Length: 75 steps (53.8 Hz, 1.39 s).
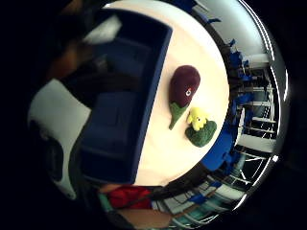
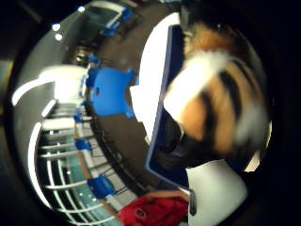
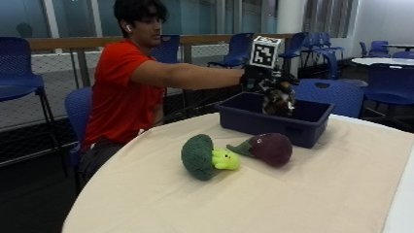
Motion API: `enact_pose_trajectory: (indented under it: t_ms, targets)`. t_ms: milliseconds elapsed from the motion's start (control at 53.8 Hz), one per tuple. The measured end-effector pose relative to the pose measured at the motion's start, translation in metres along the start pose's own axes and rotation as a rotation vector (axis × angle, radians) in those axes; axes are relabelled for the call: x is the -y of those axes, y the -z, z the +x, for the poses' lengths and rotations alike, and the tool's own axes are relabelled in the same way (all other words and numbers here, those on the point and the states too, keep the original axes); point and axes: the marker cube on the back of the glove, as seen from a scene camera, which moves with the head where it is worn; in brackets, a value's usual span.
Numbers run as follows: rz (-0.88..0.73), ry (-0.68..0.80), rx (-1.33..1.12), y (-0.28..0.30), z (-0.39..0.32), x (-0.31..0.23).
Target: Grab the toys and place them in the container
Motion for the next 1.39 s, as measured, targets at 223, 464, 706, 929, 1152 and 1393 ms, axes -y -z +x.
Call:
enact_pose_trajectory:
  t_ms: [223, 464, 706, 929, 1152, 1393]
  targets:
    - [0.017, 0.002, 0.111, -0.006, 0.061, -0.017]
    - [0.063, -0.209, 0.036, 0.009, 0.197, -0.058]
    - [0.060, -0.349, 0.040, -0.008, 0.307, -0.099]
    - [-0.020, -0.381, 0.138, -0.042, 0.342, -0.108]
    - [-0.222, -0.415, 0.101, -0.092, 0.346, -0.096]
    - [-0.202, -0.481, -0.031, -0.106, 0.344, -0.097]
